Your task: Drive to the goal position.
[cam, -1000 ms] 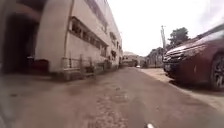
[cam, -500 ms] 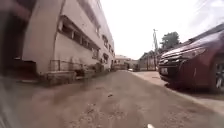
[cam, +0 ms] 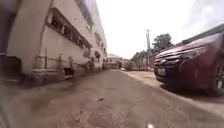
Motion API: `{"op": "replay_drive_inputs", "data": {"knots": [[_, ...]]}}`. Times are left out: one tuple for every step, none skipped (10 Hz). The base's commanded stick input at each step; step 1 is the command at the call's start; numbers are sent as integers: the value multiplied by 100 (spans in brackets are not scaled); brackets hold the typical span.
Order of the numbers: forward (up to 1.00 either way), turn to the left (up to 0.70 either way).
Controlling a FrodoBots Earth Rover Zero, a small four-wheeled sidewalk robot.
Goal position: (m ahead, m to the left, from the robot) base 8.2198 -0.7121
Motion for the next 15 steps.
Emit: {"op": "replay_drive_inputs", "data": {"knots": [[70, 0], [70, 0], [70, 0], [70, 0], [70, 0], [70, 0], [70, 0], [70, 0], [70, 0], [70, 0], [70, 0], [70, 0], [70, 0], [70, 0], [70, 0]]}}
